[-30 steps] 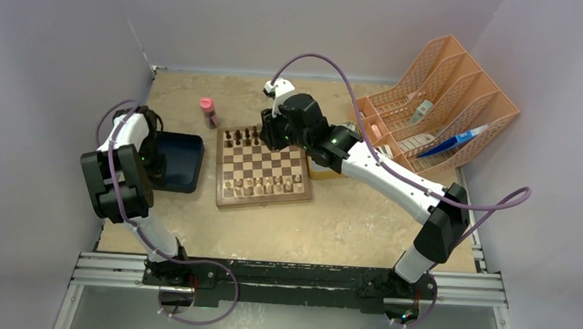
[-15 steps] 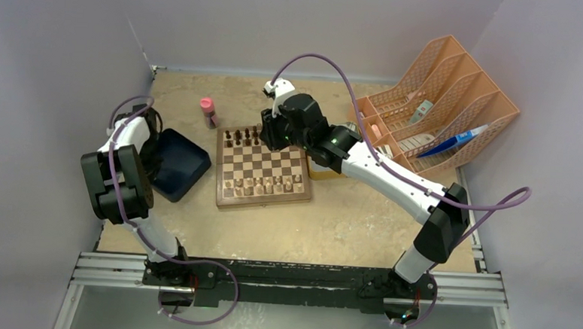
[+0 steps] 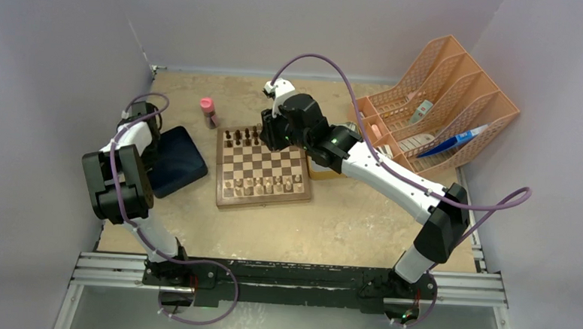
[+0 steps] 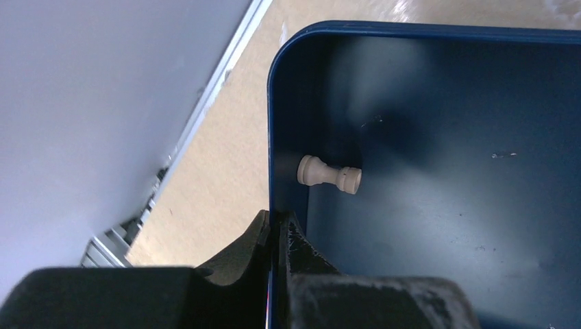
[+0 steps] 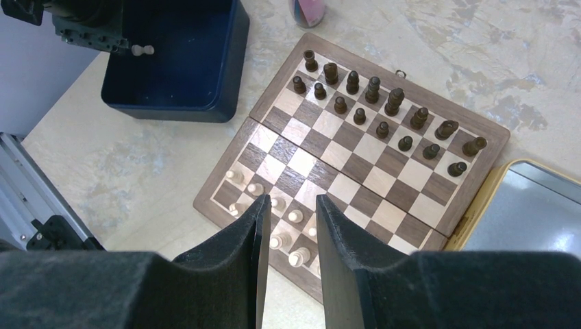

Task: Set up the chess pieces on the board
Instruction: Adjust the storage box at the center of the board.

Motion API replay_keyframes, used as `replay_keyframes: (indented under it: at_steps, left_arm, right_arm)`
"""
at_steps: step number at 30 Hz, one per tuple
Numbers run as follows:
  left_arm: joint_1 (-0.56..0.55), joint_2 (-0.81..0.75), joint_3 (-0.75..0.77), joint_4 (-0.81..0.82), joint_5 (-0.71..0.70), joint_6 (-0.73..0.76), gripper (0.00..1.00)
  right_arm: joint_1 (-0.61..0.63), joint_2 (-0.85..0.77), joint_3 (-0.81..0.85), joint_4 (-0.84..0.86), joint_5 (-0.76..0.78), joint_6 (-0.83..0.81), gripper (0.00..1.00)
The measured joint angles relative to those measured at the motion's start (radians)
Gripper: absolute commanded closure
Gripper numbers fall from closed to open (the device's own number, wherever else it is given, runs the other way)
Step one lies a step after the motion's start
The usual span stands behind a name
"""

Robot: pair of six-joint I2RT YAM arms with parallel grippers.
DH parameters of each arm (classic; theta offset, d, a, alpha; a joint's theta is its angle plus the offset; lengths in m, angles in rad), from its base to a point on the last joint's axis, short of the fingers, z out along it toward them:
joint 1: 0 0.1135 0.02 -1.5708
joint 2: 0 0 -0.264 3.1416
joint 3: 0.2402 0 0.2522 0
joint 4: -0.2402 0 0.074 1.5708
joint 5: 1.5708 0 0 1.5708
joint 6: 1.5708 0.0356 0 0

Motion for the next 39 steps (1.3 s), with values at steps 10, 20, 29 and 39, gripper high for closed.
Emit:
replay_keyframes:
  at_steps: [10,20,29,39]
  left_arm:
    - [-0.061,0.006,-0.048,0.219,-0.007,0.296,1.00]
    - [-0.145,0.023,-0.057,0.315,-0.001,0.442,1.00]
    - [-0.157,0.024,-0.068,0.358,0.023,0.480,1.00]
    - [-0.177,0.008,-0.087,0.377,0.047,0.484,1.00]
  right_arm:
    - [0.000,-0.001,0.000,0.000,0.001,-0.007,0.67]
    - [0.000,-0.023,-0.004,0.000,0.001,-0.006,0.67]
    - [0.000,-0.032,-0.013,0.000,0.001,-0.006,0.67]
    - [0.000,-0.032,-0.013,0.001,0.003,-0.006,0.67]
